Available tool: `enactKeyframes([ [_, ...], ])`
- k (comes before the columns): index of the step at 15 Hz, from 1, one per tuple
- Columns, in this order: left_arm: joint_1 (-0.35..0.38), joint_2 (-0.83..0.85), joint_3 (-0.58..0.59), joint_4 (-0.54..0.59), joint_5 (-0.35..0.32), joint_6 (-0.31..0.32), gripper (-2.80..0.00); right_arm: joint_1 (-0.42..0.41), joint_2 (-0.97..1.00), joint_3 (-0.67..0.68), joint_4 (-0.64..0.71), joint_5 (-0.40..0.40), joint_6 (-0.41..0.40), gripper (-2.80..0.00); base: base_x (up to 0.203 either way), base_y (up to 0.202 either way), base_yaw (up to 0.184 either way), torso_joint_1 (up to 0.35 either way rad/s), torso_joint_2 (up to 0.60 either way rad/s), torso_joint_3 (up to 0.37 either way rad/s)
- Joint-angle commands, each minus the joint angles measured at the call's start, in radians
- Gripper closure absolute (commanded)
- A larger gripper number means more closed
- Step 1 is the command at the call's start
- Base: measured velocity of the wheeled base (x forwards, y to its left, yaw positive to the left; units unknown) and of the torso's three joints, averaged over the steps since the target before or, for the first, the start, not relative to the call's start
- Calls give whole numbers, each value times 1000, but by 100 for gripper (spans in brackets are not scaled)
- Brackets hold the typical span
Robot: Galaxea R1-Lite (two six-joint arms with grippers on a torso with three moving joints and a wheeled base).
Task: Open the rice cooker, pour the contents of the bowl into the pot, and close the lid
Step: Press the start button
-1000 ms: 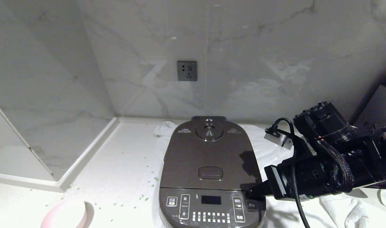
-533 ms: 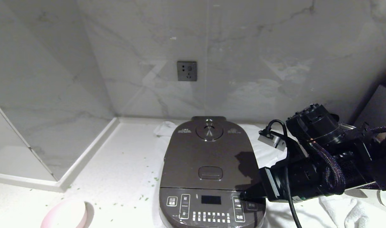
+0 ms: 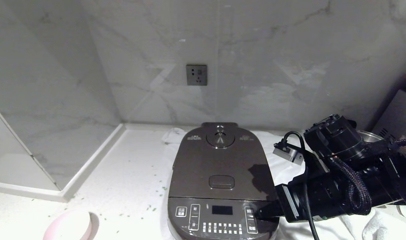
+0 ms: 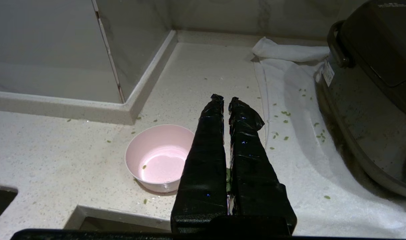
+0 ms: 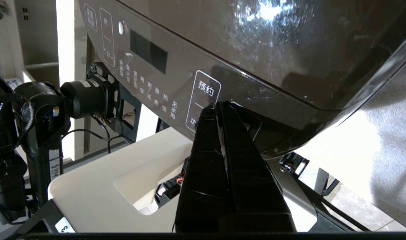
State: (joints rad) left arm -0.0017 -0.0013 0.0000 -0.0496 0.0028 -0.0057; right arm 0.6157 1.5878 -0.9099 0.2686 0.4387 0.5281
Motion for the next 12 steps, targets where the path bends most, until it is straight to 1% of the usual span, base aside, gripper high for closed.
enactKeyframes([
  [1,0,0,14,-1,0,0,0,-1,-3,11,1,2,1,0,0,0,0,0,0,0],
  [7,0,0,14,-1,0,0,0,-18,9,13,-2,-3,-5,0,0,0,0,0,0,0],
  [12,0,0,14,-1,0,0,0,-30,20,46,-9,7,-8,0,0,0,0,0,0,0],
])
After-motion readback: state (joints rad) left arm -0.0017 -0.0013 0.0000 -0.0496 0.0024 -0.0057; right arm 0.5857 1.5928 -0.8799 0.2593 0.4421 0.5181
